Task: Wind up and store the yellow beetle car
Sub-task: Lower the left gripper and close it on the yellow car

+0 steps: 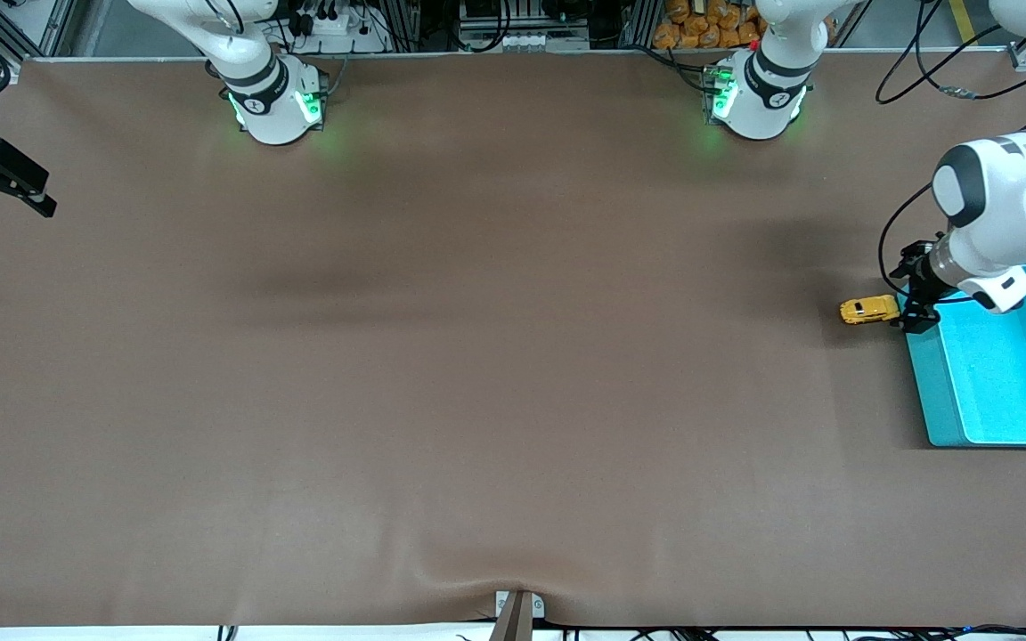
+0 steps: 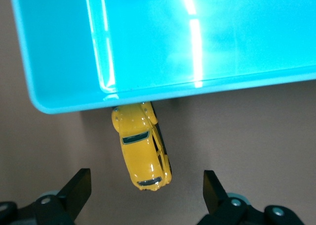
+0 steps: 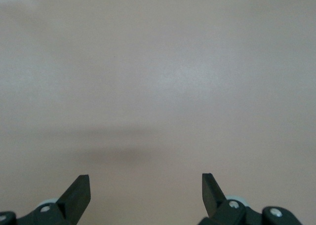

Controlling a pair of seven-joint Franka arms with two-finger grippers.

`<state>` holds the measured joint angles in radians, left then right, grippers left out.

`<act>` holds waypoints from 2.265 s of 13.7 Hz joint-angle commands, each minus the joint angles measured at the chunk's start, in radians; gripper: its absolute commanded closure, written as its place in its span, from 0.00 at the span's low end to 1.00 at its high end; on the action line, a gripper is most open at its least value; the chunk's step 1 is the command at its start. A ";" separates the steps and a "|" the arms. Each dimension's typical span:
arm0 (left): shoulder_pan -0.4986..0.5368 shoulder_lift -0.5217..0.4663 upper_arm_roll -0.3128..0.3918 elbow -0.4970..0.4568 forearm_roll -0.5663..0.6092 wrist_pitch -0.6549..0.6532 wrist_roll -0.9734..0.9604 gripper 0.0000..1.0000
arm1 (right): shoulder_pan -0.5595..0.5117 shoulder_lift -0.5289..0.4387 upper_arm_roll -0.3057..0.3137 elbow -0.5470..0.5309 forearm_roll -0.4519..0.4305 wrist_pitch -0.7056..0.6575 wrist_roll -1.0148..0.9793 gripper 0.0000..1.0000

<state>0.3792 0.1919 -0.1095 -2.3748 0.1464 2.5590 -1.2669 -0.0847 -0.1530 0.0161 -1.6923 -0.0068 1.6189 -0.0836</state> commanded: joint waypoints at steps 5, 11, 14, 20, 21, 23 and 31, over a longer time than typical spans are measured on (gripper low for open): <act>0.007 0.099 -0.001 -0.021 -0.017 0.154 -0.016 0.00 | -0.004 0.010 0.005 0.017 0.001 -0.004 0.013 0.00; 0.009 0.135 0.001 -0.024 -0.017 0.210 -0.043 0.79 | -0.004 0.015 0.005 0.017 -0.001 -0.004 0.012 0.00; 0.007 0.130 0.001 -0.024 -0.017 0.210 -0.045 1.00 | -0.004 0.016 0.005 0.017 -0.002 -0.004 0.013 0.00; -0.045 0.068 -0.004 -0.018 -0.014 0.121 -0.046 1.00 | -0.004 0.016 0.005 0.017 -0.002 -0.005 0.011 0.00; -0.066 0.049 -0.004 -0.015 -0.013 0.087 -0.049 1.00 | -0.004 0.016 0.005 0.017 -0.002 -0.005 0.011 0.00; -0.098 0.018 -0.004 -0.006 -0.007 0.025 -0.063 1.00 | -0.004 0.016 0.005 0.017 -0.002 -0.005 0.011 0.00; -0.108 -0.012 -0.042 0.184 0.078 -0.259 -0.016 1.00 | -0.004 0.016 0.005 0.025 -0.010 -0.007 0.013 0.00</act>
<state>0.2716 0.1832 -0.1483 -2.2332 0.1914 2.3564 -1.3105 -0.0847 -0.1464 0.0162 -1.6901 -0.0089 1.6189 -0.0836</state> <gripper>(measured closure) 0.498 0.000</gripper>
